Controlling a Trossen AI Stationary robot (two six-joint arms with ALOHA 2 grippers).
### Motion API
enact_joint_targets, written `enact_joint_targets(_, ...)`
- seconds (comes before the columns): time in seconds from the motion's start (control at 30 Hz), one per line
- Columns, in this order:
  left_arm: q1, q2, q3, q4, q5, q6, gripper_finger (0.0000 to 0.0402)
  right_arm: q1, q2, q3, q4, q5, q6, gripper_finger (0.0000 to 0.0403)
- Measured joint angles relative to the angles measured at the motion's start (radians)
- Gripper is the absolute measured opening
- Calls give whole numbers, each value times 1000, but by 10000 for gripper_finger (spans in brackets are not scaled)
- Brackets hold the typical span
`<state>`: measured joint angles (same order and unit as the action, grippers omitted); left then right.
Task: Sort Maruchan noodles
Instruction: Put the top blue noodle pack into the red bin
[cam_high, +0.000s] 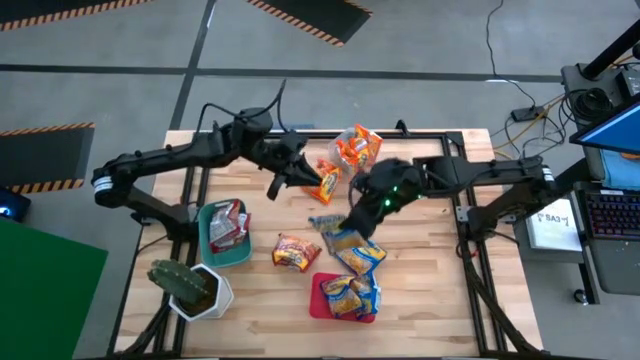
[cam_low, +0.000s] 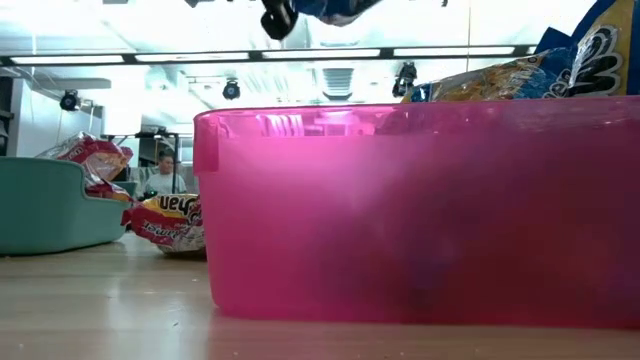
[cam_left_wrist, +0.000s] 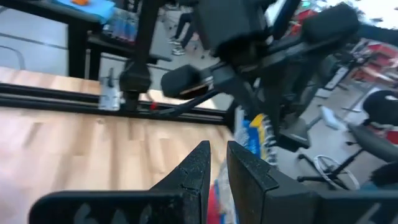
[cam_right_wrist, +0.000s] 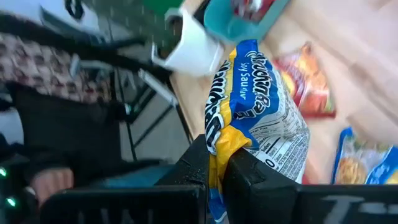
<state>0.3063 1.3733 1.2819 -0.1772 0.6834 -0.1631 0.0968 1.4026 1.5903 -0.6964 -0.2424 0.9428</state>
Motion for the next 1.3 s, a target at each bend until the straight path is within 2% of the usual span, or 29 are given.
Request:
enact_joint_targets(0.17,-82,-49,0,4,-20,-58,36,90,45,64,-81,0,-1,12)
enact_joint_targets(0.37,-231,-84,0,36,-246,-162,36,216,74,98,-99,26,30,12)
enact_joint_targets(0.53,-377,-80,0,58,-386,-217,36,312,89,95,-114,114,42,12)
enact_joint_targets(0.7,-498,-66,0,48,-504,-217,36,361,130,93,-114,210,57,12)
enact_joint_targets(0.83,-535,-54,0,42,-561,-248,36,362,185,93,-114,239,193,12)
enact_joint_targets(1.03,-564,-51,0,-8,-580,-280,36,366,279,91,-107,246,423,12)
enact_joint_targets(1.3,-638,11,-16,-156,-728,-280,36,366,393,91,-76,324,603,13)
